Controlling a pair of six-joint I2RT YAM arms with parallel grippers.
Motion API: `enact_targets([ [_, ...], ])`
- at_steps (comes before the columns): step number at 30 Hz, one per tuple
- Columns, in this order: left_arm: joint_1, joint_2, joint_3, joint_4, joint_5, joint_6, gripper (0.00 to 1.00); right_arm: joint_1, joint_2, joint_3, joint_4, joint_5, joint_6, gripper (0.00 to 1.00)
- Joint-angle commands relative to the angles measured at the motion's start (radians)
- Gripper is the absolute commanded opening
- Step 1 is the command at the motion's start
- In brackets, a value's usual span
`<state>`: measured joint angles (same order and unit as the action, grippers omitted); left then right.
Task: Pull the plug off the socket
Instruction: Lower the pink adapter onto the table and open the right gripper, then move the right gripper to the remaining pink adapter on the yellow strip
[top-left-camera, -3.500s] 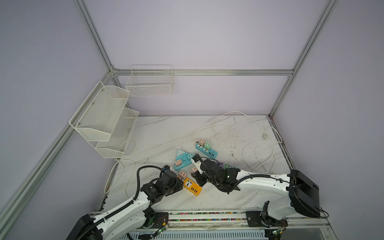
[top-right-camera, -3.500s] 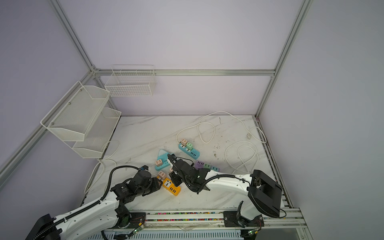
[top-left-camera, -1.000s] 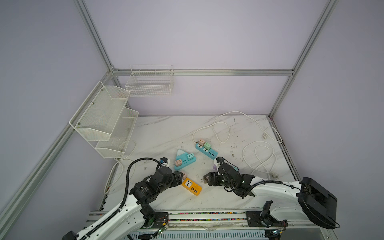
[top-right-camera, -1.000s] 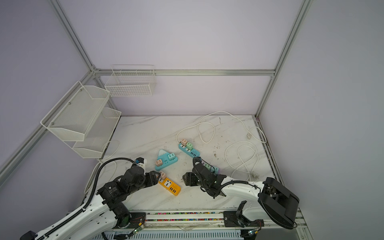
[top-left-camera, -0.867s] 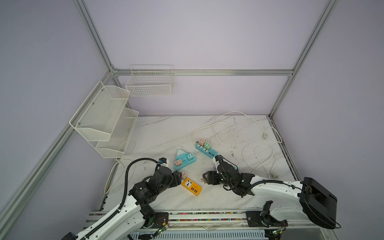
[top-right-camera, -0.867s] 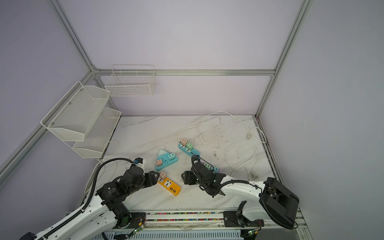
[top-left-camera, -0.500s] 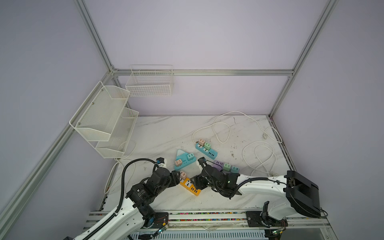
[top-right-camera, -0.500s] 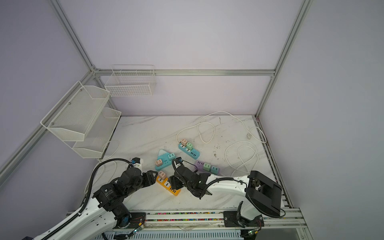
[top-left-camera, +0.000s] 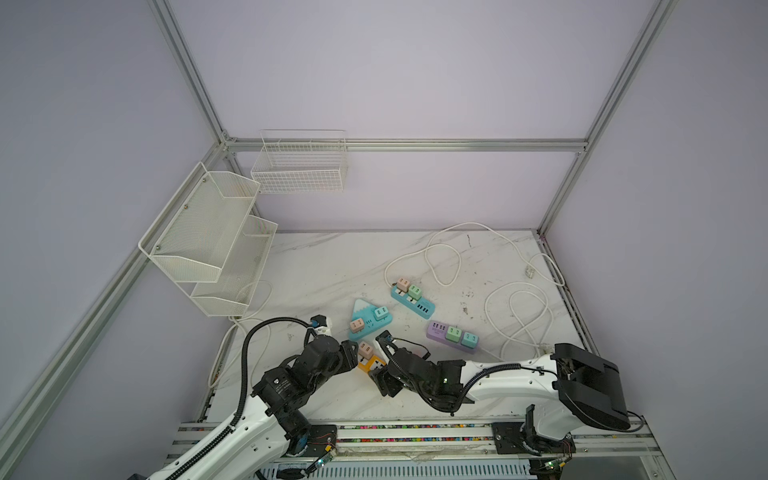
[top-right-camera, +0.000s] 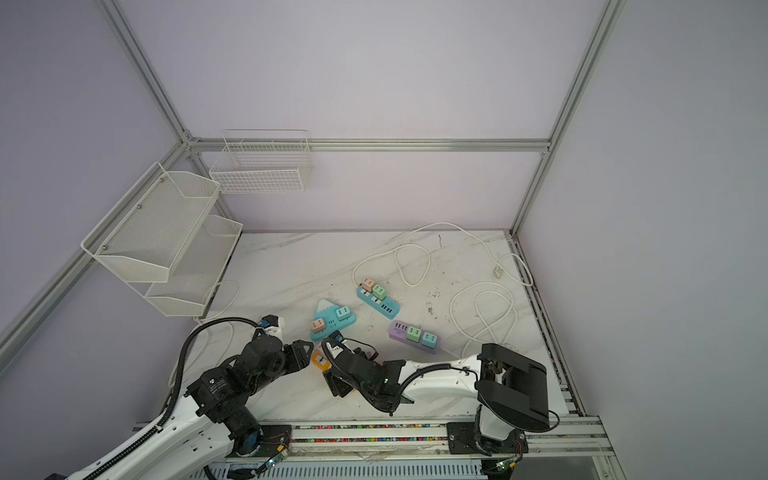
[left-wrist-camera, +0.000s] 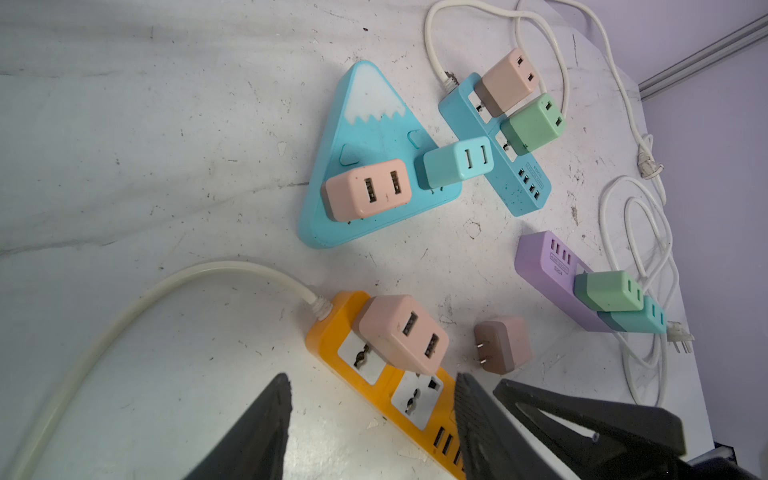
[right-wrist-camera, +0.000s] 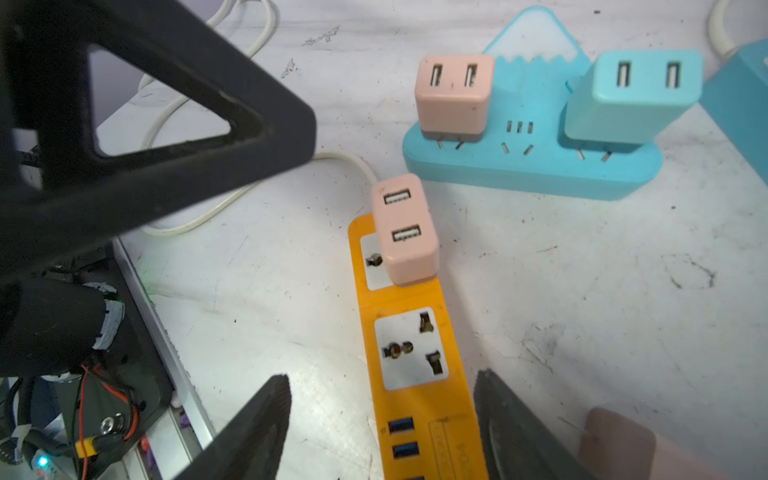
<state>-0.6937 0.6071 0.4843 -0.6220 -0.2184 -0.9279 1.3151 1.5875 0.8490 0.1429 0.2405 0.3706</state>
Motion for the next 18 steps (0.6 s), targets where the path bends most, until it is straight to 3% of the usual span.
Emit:
enact_targets([
  [1, 0.009, -0.01, -0.063, 0.025, 0.002, -0.042, 0.59, 0.003, 0.027, 0.04, 0.0, 0.078, -0.04, 0.72],
  [9, 0.029, -0.021, -0.135, 0.044, 0.027, -0.065, 0.52, 0.001, 0.06, 0.065, 0.015, 0.055, -0.052, 0.71],
  [18, 0.118, 0.037, -0.182, 0.135, 0.127, -0.037, 0.48, -0.033, 0.141, 0.13, 0.002, 0.03, -0.072, 0.71],
])
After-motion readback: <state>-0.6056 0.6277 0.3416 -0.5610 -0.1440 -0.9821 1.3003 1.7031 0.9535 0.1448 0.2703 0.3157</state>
